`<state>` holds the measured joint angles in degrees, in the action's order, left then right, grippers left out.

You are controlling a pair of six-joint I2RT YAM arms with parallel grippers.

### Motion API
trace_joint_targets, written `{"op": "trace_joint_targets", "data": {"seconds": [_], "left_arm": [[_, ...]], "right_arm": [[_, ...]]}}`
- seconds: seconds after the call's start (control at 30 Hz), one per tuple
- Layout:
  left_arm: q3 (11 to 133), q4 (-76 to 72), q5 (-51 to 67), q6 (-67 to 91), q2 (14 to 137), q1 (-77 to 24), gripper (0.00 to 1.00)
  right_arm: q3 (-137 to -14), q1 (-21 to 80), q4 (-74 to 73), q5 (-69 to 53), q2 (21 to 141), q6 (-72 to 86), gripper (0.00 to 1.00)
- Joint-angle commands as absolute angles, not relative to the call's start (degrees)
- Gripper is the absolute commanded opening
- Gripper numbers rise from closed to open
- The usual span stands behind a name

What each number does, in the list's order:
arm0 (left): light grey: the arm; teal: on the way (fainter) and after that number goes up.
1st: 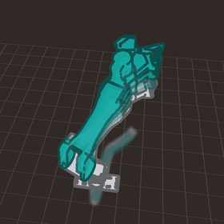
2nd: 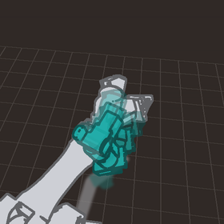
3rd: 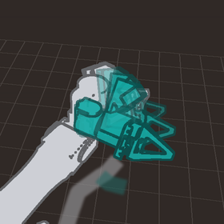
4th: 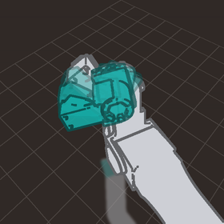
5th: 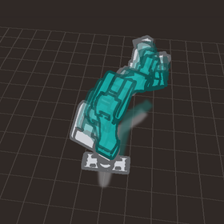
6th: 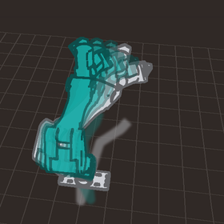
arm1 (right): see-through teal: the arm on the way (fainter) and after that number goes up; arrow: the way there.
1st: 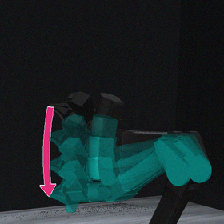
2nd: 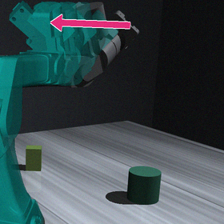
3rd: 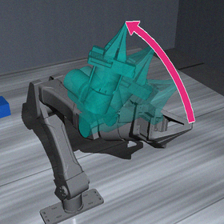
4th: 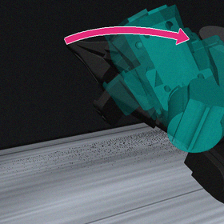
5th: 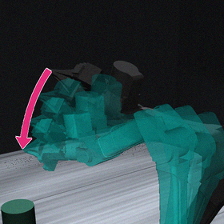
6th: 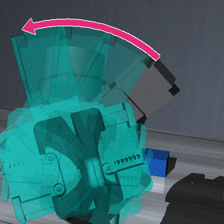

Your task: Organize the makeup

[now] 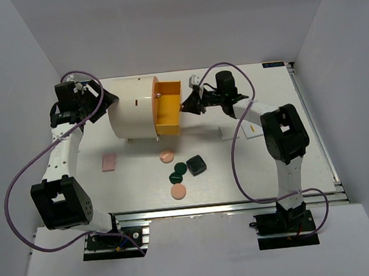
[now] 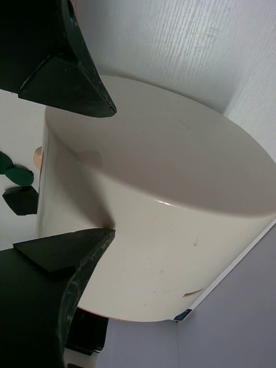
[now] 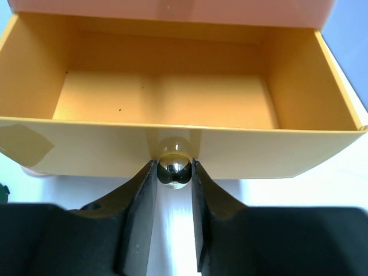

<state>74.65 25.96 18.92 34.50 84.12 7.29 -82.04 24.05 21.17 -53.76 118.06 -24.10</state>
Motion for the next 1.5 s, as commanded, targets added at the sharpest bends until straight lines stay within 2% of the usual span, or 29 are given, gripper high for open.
{"op": "trace_joint_targets", "data": {"seconds": [0.0, 0.07, 0.13, 0.17, 0.2, 0.23, 0.47, 0.67, 1.0, 1.2, 1.33, 1.47], "left_arm": [[76.6, 26.1, 18.5, 33.7, 84.3, 7.6, 0.87], [77.3, 26.3, 17.7, 33.5, 84.0, 7.6, 0.87], [79.1, 26.6, 17.0, 33.4, 83.3, 7.6, 0.88], [79.9, 26.7, 16.1, 33.3, 83.1, 7.6, 0.88], [80.6, 26.6, 15.6, 33.3, 82.8, 7.6, 0.88], [81.9, 26.7, 15.2, 33.2, 82.3, 7.6, 0.88], [83.3, 27.4, 10.1, 32.1, 77.8, 7.6, 0.89], [78.9, 28.6, 7.2, 30.6, 71.7, 7.8, 0.97], [69.2, 31.6, 10.1, 28.2, 59.3, 7.7, 0.98], [56.0, 33.0, 18.0, 28.8, 47.7, 7.7, 0.98], [48.0, 33.0, 25.4, 30.8, 43.3, 7.4, 0.91], [42.7, 33.3, 26.3, 33.9, 40.3, 4.0, 0.86]], "right_arm": [[-81.0, 23.4, 22.3, -55.0, 114.7, -24.9, 0.34], [-81.2, 23.4, 21.3, -54.8, 114.3, -25.5, 0.52], [-81.7, 23.4, 20.0, -54.8, 114.1, -25.4, 0.66], [-82.8, 23.4, 19.1, -55.3, 114.1, -25.7, 0.8], [-83.2, 23.3, 18.3, -55.3, 113.9, -26.0, 0.87], [-83.4, 23.3, 17.3, -55.1, 113.7, -26.4, 0.9], [-80.7, 22.4, 13.9, -53.9, 109.0, -28.0, 0.89], [-74.2, 21.5, 9.3, -51.4, 100.2, -31.2, 0.9], [-64.0, 20.5, -3.9, -49.2, 83.6, -38.6, 0.89], [-59.9, 20.5, -14.9, -51.4, 76.6, -42.1, 0.89], [-54.8, 21.1, -18.0, -48.8, 73.7, -43.3, 0.89], [-52.0, 21.2, -16.9, -43.8, 72.2, -39.4, 0.89]]}}
